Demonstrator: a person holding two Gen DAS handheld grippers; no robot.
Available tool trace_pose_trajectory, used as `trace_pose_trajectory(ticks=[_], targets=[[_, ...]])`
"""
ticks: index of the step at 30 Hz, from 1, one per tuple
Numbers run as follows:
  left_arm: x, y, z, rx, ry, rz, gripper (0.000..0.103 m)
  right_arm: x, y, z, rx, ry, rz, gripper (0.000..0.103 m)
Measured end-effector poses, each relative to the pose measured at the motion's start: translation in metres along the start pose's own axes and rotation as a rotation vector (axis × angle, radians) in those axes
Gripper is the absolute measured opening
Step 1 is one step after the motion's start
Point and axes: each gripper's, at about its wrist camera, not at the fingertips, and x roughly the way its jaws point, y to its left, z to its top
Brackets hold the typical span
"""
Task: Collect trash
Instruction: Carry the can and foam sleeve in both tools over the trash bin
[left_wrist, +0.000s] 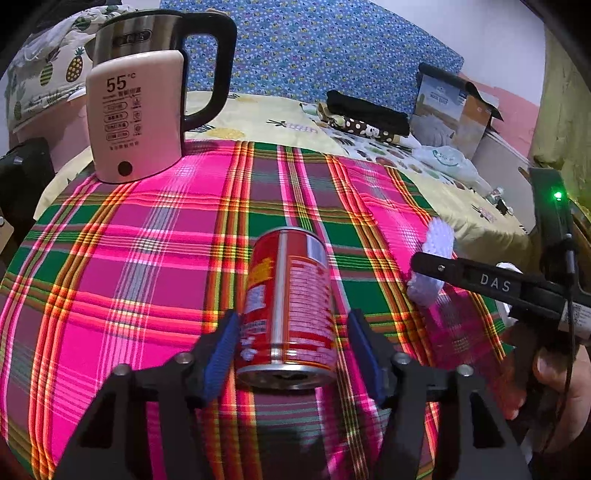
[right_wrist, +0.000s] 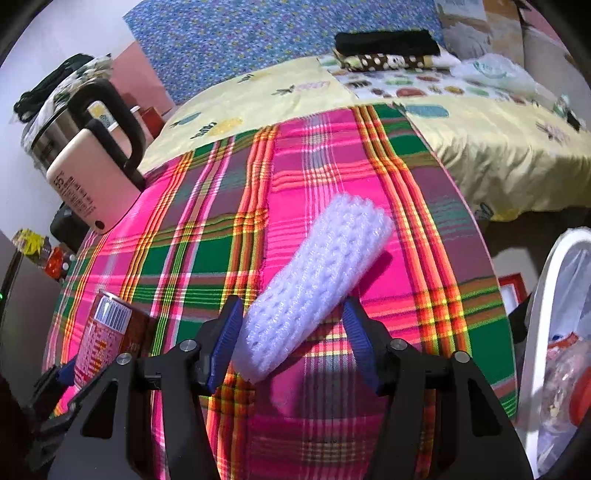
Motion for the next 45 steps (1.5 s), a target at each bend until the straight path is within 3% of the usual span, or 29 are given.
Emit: trace_pose_trajectory(ticks=[1,11,12,16,30,45], targets=[[0.000,0.001,0.000,-0.004,0.000,0.002,0.055,0.000,-0.001,0.000,-0.003,-0.002,0.008,0.039],[-0.010,-0.001,-0.008,-0.017,-0.011,0.003,0.055,-0.031,0.002,-0.012,-0.091,-0.029,0.037,0.030],[-0.012,-0.003,-0.010,-0.014,-0.012,0.000,0.055,-0.033,0.002,-0.014,-0.100,-0.031,0.036,0.024],[-0.021,-0.012,-0.015,0.000,-0.015,-0.012,0.055,-0.046,-0.002,-0.023,-0.111,-0.037,0.051,0.020],[-0.057,-0.050,-0.032,0.044,-0.045,-0.073,0.055,-0.092,-0.020,-0.049,-0.089,-0.092,0.067,0.019],[-0.064,-0.106,-0.038,0.134,-0.035,-0.159,0.055,-0.127,-0.058,-0.070,-0.001,-0.154,0.003,0.019]])
